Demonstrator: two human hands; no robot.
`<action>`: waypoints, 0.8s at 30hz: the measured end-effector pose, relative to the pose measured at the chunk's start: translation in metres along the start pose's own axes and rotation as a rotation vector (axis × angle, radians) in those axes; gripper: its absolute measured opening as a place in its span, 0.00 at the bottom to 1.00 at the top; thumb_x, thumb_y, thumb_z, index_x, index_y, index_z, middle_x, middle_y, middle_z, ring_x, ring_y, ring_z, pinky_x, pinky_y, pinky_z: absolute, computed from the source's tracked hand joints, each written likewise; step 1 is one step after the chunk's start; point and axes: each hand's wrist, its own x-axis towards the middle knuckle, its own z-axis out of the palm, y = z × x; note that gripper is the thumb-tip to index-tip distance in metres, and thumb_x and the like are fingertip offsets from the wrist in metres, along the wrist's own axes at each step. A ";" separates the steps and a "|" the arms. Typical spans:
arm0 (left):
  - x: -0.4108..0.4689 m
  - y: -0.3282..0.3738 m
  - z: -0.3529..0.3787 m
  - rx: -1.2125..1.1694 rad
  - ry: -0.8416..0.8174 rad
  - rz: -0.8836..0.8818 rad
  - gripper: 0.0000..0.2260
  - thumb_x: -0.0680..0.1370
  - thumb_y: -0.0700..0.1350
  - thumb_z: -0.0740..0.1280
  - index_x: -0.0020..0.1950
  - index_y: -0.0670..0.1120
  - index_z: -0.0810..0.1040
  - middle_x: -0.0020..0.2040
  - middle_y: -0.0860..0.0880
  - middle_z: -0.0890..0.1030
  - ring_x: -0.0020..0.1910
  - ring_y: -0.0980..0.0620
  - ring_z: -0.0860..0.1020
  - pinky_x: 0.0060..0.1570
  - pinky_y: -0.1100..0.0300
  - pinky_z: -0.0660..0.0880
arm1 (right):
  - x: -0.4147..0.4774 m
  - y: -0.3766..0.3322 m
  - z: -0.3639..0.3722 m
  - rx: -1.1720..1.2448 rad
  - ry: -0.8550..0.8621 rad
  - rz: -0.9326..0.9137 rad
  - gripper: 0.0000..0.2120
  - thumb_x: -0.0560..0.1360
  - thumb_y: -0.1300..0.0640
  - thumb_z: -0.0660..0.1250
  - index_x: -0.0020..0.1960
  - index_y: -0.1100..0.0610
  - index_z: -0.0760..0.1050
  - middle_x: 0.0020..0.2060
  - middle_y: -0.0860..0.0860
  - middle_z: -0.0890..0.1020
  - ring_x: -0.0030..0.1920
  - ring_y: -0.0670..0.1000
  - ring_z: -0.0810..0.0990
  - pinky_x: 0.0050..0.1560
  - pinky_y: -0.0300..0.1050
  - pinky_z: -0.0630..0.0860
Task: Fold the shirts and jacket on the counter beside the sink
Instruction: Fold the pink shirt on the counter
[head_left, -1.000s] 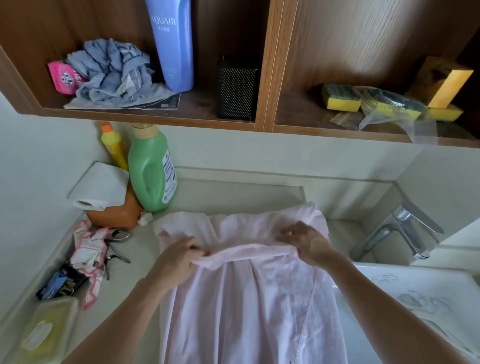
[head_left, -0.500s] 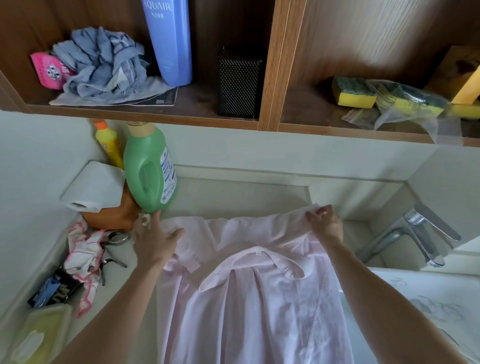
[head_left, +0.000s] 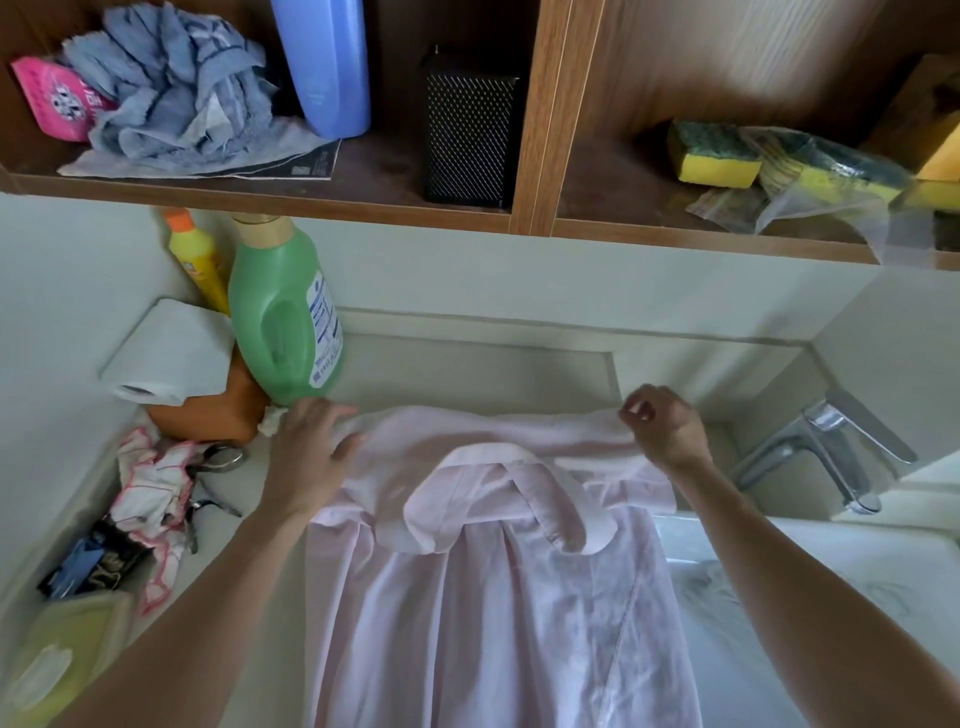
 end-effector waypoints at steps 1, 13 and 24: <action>0.001 0.010 -0.001 -0.154 -0.028 0.071 0.12 0.75 0.45 0.75 0.57 0.50 0.80 0.52 0.51 0.78 0.52 0.51 0.77 0.51 0.54 0.75 | -0.005 -0.012 0.003 0.082 -0.132 -0.037 0.08 0.74 0.56 0.73 0.40 0.46 0.77 0.38 0.47 0.82 0.36 0.45 0.81 0.35 0.39 0.75; -0.010 0.044 0.020 -0.131 -0.778 0.188 0.15 0.79 0.57 0.67 0.48 0.45 0.83 0.48 0.49 0.81 0.47 0.51 0.80 0.53 0.51 0.75 | -0.017 -0.044 0.031 -0.024 -0.704 -0.124 0.03 0.77 0.54 0.71 0.47 0.50 0.84 0.36 0.45 0.86 0.41 0.49 0.86 0.41 0.40 0.80; 0.038 -0.012 0.008 0.303 -0.794 -0.123 0.29 0.66 0.58 0.77 0.63 0.52 0.72 0.53 0.50 0.81 0.48 0.51 0.78 0.44 0.58 0.72 | 0.045 -0.013 0.030 -0.671 -0.744 -0.159 0.31 0.63 0.40 0.76 0.63 0.45 0.72 0.51 0.47 0.80 0.48 0.52 0.78 0.42 0.43 0.70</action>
